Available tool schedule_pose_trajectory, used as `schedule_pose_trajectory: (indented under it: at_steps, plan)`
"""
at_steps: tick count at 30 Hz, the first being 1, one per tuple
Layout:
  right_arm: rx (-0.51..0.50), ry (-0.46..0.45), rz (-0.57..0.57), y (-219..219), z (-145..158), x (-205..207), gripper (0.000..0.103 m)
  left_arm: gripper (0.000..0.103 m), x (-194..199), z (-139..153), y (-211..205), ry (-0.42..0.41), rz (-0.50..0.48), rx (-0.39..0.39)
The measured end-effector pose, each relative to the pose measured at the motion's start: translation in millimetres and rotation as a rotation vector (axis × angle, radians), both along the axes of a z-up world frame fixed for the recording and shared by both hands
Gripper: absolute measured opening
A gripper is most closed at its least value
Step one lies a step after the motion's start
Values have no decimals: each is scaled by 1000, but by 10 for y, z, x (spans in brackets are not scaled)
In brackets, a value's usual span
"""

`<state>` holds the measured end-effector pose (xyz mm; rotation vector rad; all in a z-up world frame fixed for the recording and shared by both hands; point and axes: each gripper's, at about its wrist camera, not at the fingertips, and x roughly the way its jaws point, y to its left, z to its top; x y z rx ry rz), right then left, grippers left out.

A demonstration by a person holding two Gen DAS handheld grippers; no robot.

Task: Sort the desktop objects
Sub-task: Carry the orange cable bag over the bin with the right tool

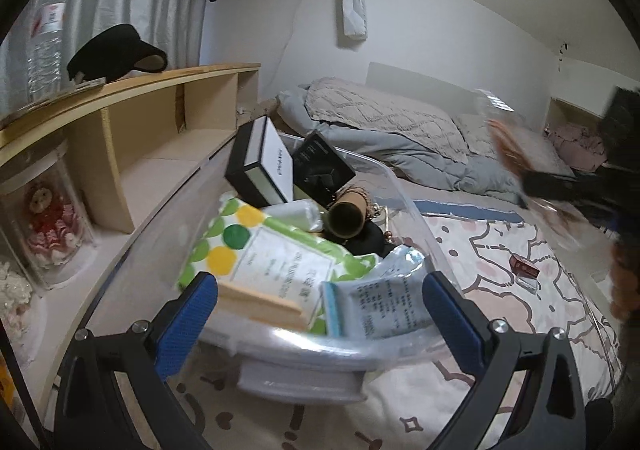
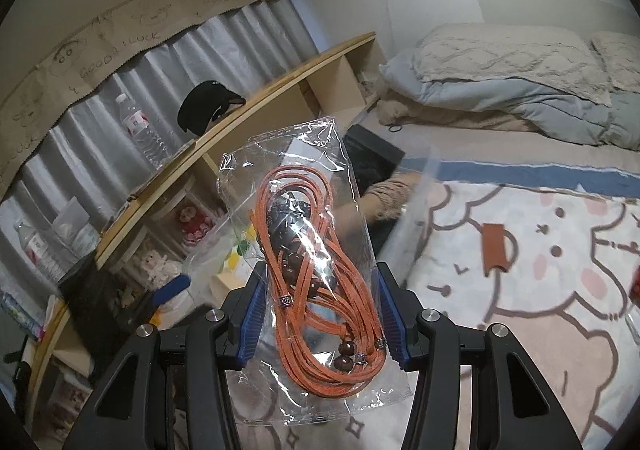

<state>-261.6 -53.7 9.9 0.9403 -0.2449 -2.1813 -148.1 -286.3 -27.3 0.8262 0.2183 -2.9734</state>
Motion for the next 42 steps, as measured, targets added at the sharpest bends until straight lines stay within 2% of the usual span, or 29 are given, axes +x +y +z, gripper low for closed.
schedule_pose_trajectory:
  at_steps: [6, 10, 13, 16, 18, 23, 28, 31, 32, 33, 34, 36, 40, 42]
  plan:
    - [149, 65, 116, -635, -39, -158, 52, 103, 206, -40, -134, 17, -12, 25]
    - [208, 34, 175, -944, -144, -302, 52, 103, 299, -87, -196, 18, -20, 39]
    - [259, 46, 178, -1117, -188, -371, 52, 103, 340, -127, -231, 16, -27, 44]
    - [303, 84, 131, -1189, -146, -483, 52, 103, 370, -139, -263, 19, -23, 36]
    - [282, 48, 81, -1140, -113, -653, 52, 103, 385, -145, -294, 23, -22, 43]
    - [200, -115, -57, -1020, -135, -1116, 52, 103, 405, -140, -343, 34, -19, 63]
    - [203, -272, -178, -1141, -269, -1426, 52, 103, 425, -117, -390, 41, -10, 69]
    - [265, -285, -241, -1287, -344, -1537, 53, 103, 445, -102, -420, 42, -6, 65]
    - [280, -287, -264, -1327, -373, -1566, 54, 103, 456, -99, -430, 42, -5, 64]
    - [270, -293, -273, -1351, -397, -1591, 66, 103, 464, -97, -438, 43, -4, 63]
    - [243, -304, -266, -1370, -425, -1608, 85, 103, 477, -98, -449, 43, -1, 59]
    - [177, -333, -211, -1401, -479, -1615, 103, 103, 497, -102, -469, 44, 4, 50]
    - [130, -325, -146, -1387, -478, -1559, 103, 103, 525, -120, -517, 43, 9, 50]
    - [142, -313, -152, -1341, -456, -1542, 103, 103, 535, -134, -536, 42, 9, 57]
